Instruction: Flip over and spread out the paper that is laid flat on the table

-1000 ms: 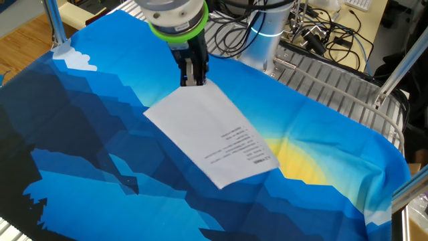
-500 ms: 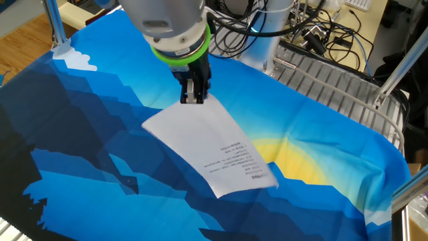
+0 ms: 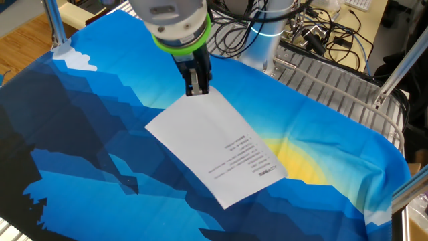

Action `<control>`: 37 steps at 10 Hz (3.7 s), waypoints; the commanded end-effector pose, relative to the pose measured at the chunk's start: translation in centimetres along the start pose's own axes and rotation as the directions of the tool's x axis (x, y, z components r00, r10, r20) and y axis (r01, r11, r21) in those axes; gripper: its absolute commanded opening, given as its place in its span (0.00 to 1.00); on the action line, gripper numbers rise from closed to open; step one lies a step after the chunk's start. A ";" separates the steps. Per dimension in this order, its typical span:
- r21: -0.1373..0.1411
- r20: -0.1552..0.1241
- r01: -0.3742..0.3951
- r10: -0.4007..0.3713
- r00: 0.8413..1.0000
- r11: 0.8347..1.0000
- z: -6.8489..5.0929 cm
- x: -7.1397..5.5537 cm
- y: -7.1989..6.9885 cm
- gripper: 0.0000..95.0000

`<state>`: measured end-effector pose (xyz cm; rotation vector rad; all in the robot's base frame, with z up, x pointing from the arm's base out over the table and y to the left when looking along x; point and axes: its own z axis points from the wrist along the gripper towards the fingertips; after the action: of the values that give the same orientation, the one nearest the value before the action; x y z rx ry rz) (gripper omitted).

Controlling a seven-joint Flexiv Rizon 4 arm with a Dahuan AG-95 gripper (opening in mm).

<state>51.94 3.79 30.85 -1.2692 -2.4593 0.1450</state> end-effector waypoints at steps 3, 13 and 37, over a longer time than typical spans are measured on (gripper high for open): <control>0.067 0.030 0.162 -0.164 0.986 0.985 0.1 0.3 0.1 0.00; 0.168 0.082 0.487 -0.505 0.859 0.857 0.2 -3.0 -4.2 0.00; 0.027 0.139 0.328 -0.329 0.934 0.944 4.9 -0.5 -0.2 0.00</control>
<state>49.90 3.48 26.16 -0.8419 -2.7564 0.1607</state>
